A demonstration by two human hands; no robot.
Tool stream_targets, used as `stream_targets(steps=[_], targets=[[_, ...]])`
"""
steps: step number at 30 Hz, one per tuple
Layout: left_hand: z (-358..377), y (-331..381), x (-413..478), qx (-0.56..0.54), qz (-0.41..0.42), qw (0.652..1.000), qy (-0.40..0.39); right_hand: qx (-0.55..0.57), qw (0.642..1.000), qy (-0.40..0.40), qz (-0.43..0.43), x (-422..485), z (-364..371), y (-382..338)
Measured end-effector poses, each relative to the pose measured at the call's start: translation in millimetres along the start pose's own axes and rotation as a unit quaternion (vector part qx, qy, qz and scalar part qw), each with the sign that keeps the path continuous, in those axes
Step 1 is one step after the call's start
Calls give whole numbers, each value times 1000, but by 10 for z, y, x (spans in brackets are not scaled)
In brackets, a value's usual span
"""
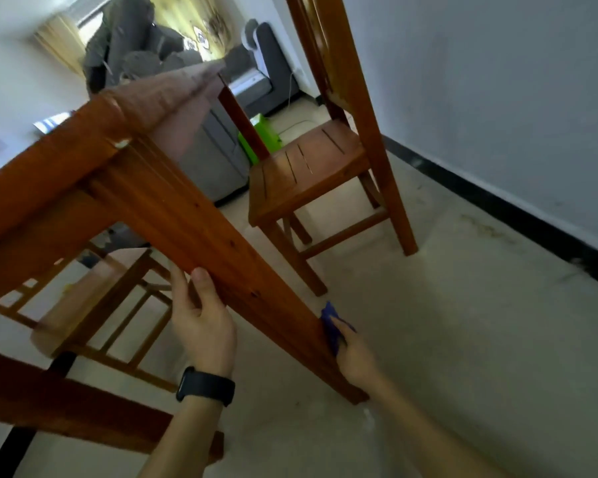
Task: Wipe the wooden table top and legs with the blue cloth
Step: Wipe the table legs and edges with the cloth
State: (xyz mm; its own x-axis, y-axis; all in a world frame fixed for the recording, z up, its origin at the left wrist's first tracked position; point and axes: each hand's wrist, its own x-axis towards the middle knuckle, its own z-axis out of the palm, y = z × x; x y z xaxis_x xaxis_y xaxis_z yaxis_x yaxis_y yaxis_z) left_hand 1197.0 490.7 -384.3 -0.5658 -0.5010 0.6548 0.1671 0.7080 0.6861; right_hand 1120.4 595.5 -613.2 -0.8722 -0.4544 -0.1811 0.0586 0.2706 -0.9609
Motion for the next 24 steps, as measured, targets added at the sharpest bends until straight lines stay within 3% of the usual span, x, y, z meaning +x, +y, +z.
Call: stream_targets(steps=[2,4,7,10,12,14,17,18,19,22,24], targets=[[64,19,-82,19,15,1000,11,-42,992,-53,105,-60,-72,312],[117,-16,-184,17,20,999,21,35,988,7,152,-71,-118,354],[174,-158,-384,28,3,999,22,185,960,193,79,-48,-48,10],[239,-289,-560,38,-8,999,12,167,962,209,-48,-167,333,-268],[285,-365,-592,28,-22,999,18,122,957,256,-57,-278,611,-165],[318,-426,-585,14,-24,999,24,80,960,267,-3,-312,681,170],[331,-419,-585,12,-33,999,21,71,968,95,221,-229,356,688],[336,-404,-600,14,-39,999,22,86,956,60,273,-211,223,767],[340,-397,-615,21,-41,999,23,104,949,74,290,-174,139,810],[353,-373,-638,48,-41,998,30,165,945,205,192,-52,175,648],[353,-381,-635,46,-37,998,33,172,961,184,113,-102,413,581]])
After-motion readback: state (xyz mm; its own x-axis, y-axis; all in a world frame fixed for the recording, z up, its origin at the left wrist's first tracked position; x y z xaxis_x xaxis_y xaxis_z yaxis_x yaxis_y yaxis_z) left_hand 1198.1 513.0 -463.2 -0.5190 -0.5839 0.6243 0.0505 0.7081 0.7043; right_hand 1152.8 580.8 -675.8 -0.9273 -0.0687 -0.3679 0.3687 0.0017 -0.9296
